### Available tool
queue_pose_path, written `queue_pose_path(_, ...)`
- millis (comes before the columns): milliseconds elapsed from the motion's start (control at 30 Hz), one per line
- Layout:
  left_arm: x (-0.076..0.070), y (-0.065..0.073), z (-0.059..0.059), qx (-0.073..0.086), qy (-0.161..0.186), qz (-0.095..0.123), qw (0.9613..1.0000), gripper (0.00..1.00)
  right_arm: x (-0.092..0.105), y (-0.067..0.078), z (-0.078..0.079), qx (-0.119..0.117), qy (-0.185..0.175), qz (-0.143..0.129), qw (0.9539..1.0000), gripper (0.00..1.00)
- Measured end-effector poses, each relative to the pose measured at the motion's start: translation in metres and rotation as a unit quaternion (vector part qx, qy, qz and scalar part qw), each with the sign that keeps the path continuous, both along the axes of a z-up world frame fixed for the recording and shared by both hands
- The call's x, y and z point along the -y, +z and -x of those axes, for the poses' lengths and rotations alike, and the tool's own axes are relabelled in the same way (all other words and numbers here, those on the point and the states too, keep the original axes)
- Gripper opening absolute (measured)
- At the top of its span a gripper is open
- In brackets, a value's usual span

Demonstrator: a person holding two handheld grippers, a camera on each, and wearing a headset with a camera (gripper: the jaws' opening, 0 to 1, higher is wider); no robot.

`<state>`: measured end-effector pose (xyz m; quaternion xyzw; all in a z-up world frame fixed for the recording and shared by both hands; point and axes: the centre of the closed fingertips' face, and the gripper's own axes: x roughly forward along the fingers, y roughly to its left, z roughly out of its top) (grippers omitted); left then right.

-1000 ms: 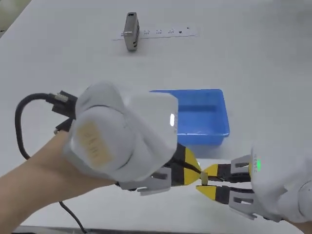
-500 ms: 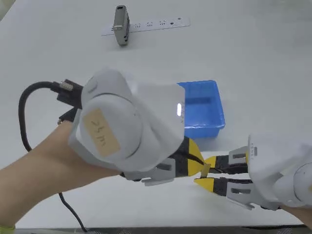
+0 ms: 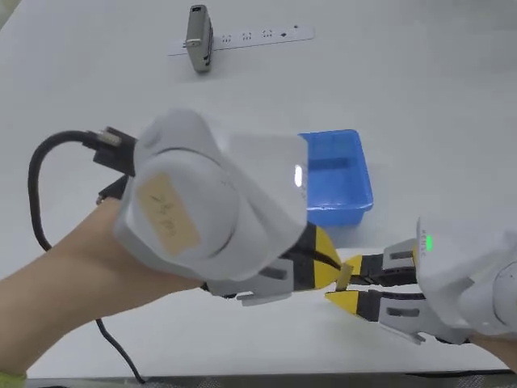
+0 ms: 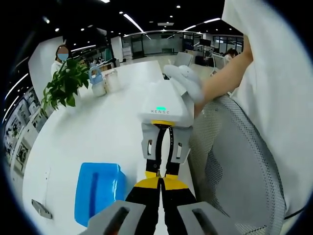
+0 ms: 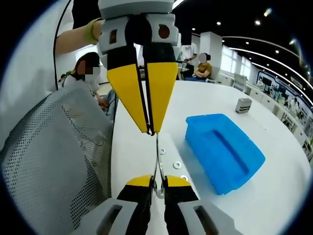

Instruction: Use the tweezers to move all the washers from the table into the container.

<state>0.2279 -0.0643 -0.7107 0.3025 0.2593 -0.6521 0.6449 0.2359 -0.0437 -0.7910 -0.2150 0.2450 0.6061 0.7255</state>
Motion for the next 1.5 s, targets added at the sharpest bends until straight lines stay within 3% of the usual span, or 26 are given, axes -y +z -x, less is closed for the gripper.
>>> queue_pose_path(100,0.000,0.006,-0.002,-0.001,0.008,0.017,0.9998,0.00,0.000,0.000,0.000,-0.001,-0.001,0.000,1.0000,0.05)
queue_pose_path(133,0.002,0.010,-0.003,-0.008,0.018,0.030,0.9994,0.05,-0.001,0.000,0.000,-0.002,-0.002,0.000,1.0000,0.05)
queue_pose_path(167,0.003,0.014,-0.002,-0.027,0.029,0.044,0.9983,0.08,-0.001,0.000,0.000,-0.002,-0.002,0.000,1.0000,0.05)
queue_pose_path(200,0.004,0.017,-0.002,-0.032,0.029,0.051,0.9978,0.08,-0.001,0.000,0.000,-0.002,-0.002,0.000,1.0000,0.05)
queue_pose_path(300,0.005,0.022,-0.005,-0.026,0.026,0.059,0.9976,0.03,0.000,0.000,0.000,-0.002,-0.002,0.000,1.0000,0.05)
queue_pose_path(367,0.009,0.021,-0.006,-0.028,0.022,0.056,0.9978,0.02,0.000,0.000,0.000,-0.003,-0.002,0.000,1.0000,0.05)
queue_pose_path(467,0.006,0.011,-0.005,-0.022,0.007,0.025,0.9994,0.00,-0.001,0.000,0.000,-0.003,-0.002,0.000,1.0000,0.05)
queue_pose_path(533,0.008,0.009,-0.006,-0.022,0.004,0.020,0.9996,0.00,0.000,0.000,0.000,-0.003,-0.003,0.000,1.0000,0.05)
queue_pose_path(800,0.010,0.018,-0.008,-0.030,0.004,0.037,0.9989,0.00,0.000,0.001,0.001,-0.008,-0.004,-0.004,1.0000,0.05)
queue_pose_path(900,0.009,0.016,-0.009,-0.027,0.005,0.033,0.9991,0.00,0.000,0.000,0.002,-0.009,-0.002,-0.002,1.0000,0.05)
queue_pose_path(1100,0.007,0.012,-0.005,-0.038,0.003,0.027,0.9989,0.01,-0.001,-0.001,0.002,-0.008,0.000,-0.001,1.0000,0.05)
queue_pose_path(1233,0.008,0.011,-0.001,-0.049,0.000,0.027,0.9984,0.06,-0.001,-0.002,0.003,-0.008,0.003,-0.001,1.0000,0.05)
queue_pose_path(1500,0.011,0.006,0.001,-0.046,-0.003,0.018,0.9988,0.00,-0.001,-0.002,0.004,-0.009,0.004,-0.001,1.0000,0.05)
